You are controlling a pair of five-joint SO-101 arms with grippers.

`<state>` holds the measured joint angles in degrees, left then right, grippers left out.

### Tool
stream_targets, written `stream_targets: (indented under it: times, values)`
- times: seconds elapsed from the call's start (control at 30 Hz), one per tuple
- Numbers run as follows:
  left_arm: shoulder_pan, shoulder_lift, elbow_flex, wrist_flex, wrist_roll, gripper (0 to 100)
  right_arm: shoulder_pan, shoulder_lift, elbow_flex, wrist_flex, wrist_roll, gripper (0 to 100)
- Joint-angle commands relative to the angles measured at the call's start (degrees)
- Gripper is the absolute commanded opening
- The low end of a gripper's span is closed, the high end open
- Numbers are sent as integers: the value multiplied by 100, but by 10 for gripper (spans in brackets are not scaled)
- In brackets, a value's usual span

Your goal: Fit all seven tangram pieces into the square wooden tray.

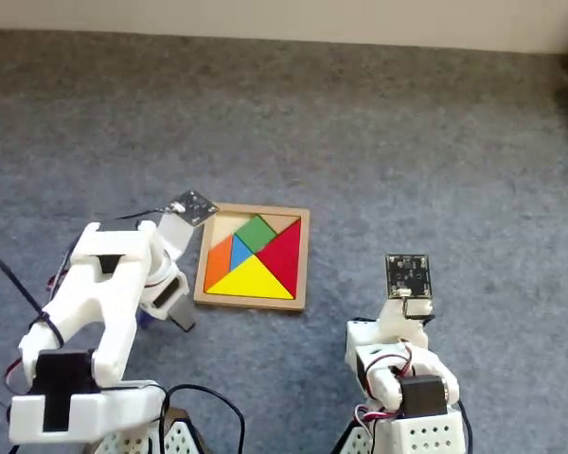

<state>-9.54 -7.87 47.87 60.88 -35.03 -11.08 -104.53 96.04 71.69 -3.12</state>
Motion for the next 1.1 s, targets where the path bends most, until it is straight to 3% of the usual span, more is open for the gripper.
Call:
stream_targets:
  times: [0.0,0.5,0.77,1.07]
  values:
    - [-84,-75,-13,-44,-123,258,22,-110,813,31,62,12]
    - [-31,-154,-567,220,-141,3,22,-110,813,31,62,12]
    - [400,-154,-1235,1046,-62,5,22,-110,813,31,62,12]
    - [1490,-136,-2141,1073,835,5,22,-110,813,31,62,12]
